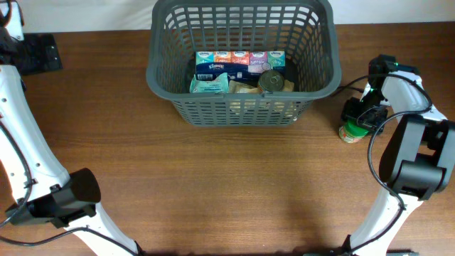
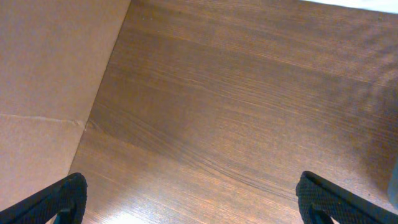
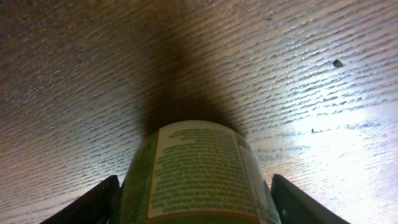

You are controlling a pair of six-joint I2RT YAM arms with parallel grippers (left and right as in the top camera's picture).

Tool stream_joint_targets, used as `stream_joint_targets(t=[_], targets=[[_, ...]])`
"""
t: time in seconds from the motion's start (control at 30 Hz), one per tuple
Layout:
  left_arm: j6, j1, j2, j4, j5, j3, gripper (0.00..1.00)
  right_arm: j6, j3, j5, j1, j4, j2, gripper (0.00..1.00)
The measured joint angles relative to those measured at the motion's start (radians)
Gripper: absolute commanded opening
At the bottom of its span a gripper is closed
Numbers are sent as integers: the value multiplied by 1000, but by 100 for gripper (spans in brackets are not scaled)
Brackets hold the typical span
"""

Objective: Pack container
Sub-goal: 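Close the right gripper around the jar and lift it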

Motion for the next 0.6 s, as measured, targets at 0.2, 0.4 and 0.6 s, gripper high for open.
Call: stream_joint_targets(t=[0.2,0.4,0.6], targets=[[0,0,0,0,0,0,99,3,0,-2,0,-8,0,57],[0,0,0,0,0,0,99,3,0,-2,0,-11,0,51],[0,0,0,0,0,0,99,3,0,-2,0,-11,0,44]])
